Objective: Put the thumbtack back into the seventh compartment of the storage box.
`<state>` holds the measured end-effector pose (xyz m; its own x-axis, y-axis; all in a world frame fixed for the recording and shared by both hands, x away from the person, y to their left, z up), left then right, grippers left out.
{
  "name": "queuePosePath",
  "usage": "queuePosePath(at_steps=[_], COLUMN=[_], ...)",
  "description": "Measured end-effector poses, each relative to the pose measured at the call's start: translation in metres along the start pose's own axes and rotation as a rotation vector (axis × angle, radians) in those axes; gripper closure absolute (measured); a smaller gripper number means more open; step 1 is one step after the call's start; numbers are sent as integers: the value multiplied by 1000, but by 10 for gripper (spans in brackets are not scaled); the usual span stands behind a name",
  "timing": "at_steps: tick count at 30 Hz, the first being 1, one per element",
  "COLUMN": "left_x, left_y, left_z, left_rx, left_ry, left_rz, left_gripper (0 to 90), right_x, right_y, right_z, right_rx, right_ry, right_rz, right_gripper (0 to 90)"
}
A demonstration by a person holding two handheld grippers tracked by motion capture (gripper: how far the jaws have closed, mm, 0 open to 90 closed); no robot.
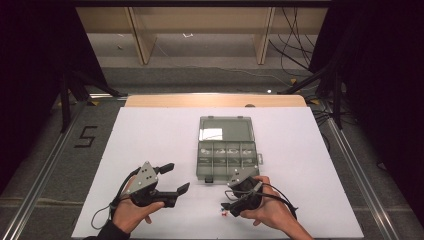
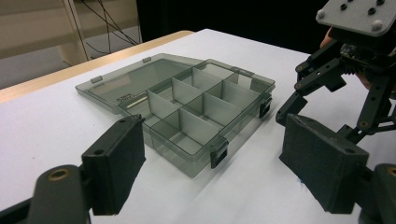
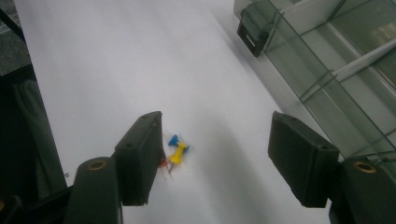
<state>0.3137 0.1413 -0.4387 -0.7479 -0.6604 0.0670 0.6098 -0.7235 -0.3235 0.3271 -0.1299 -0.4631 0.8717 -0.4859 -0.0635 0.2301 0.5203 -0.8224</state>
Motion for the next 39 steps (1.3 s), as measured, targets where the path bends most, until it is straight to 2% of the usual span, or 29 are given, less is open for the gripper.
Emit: queuePosePath(at_steps=[6, 7, 9, 11, 12, 18, 31, 32, 34, 39], left_x=[1, 3, 2, 3, 2, 4, 4, 3, 3, 2], left_y=[1, 1, 2, 3, 2, 2, 3, 3, 2, 2], left_z=[-2, -2, -2, -3, -3, -2, -3, -3, -3, -3], left_rx=[-10, -13, -13, -6, -8, -11, -17, -17, -18, -16], left_ry=[31, 19, 32, 14, 30, 27, 23, 41, 26, 31], left_rz=[-9, -9, -14, -19, -22, -21, -23, -25, -17, -16], left_gripper=[207, 207, 207, 207, 207, 209, 219, 219, 219, 219], right_x=[0, 1, -2, -3, -4, -8, -9, -9, -9, -8], right_y=[2, 4, 4, 5, 6, 13, 20, 21, 21, 21], right_z=[-2, -2, -2, -2, -2, -4, -7, -8, -8, -8], right_rx=[-25, -17, -30, -37, -42, -81, -120, -117, -128, -132], right_ry=[-1, -21, -16, -21, -21, -41, -44, -45, -51, -51], right_rz=[6, 4, 18, 25, 29, 47, 53, 44, 44, 49], right_gripper=[455, 467, 497, 531, 541, 613, 682, 687, 707, 746])
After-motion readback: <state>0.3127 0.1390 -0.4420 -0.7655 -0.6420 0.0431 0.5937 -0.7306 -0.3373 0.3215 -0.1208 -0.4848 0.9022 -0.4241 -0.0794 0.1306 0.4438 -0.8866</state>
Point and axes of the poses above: each handheld gripper's, and its own axes: y roughly forward along the jaws, z roughly out of its top, x roughly to its right, the point moved 2 cm from there along y, roughly forward along the jaws, and after that the axes turned 1 degree about z, right-handed, at the moved point
